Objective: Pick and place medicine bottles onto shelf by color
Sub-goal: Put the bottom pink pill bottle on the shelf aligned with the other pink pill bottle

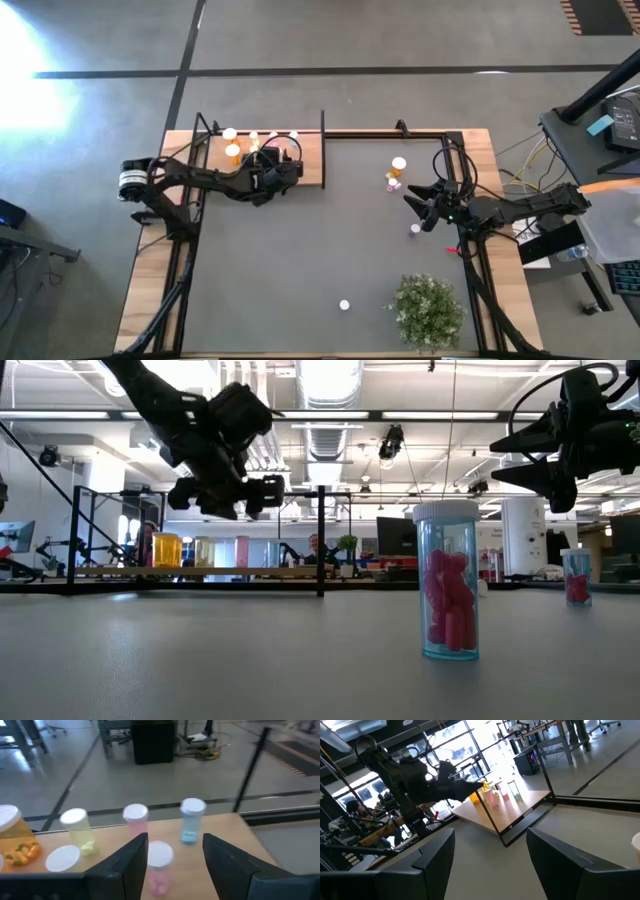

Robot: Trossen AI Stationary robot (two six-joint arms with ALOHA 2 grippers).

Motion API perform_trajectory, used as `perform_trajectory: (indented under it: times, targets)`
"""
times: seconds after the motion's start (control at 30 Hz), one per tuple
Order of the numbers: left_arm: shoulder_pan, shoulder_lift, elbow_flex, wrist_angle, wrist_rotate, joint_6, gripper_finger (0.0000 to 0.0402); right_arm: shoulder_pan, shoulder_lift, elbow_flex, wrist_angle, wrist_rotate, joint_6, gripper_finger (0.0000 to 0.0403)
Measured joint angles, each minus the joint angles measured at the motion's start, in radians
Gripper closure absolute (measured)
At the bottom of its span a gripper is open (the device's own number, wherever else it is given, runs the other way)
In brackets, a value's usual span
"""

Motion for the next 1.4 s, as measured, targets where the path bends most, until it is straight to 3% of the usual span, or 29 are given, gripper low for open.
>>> perform_trajectory:
  times: [0.1, 0.23, 0.3, 1.1, 1.4]
  targets:
    - [-0.029, -0.025, -0.001, 0.0, 0.078, 0.007, 0.0228, 0.0, 0.0, 0.0, 0.0, 0.0, 0.0, 0.0165]
    - [-0.046, -0.041, -0.003, 0.0, 0.281, 0.007, 0.0228, 0.0, 0.0, 0.0, 0.0, 0.0, 0.0, 0.0165]
    - [-0.046, -0.036, -0.004, 0.002, 0.315, -0.005, 0.0228, 0.0, 0.0, 0.0, 0.0, 0.0, 0.0, 0.0165]
    - [0.066, 0.12, -0.005, 0.047, 0.303, -0.039, 0.0228, 0.0, 0.0, 0.0, 0.0, 0.0, 0.0, 0.0165]
    - [0.084, 0.122, -0.007, 0.036, 0.231, -0.038, 0.0228, 0.0, 0.0, 0.0, 0.0, 0.0, 0.0, 0.0165]
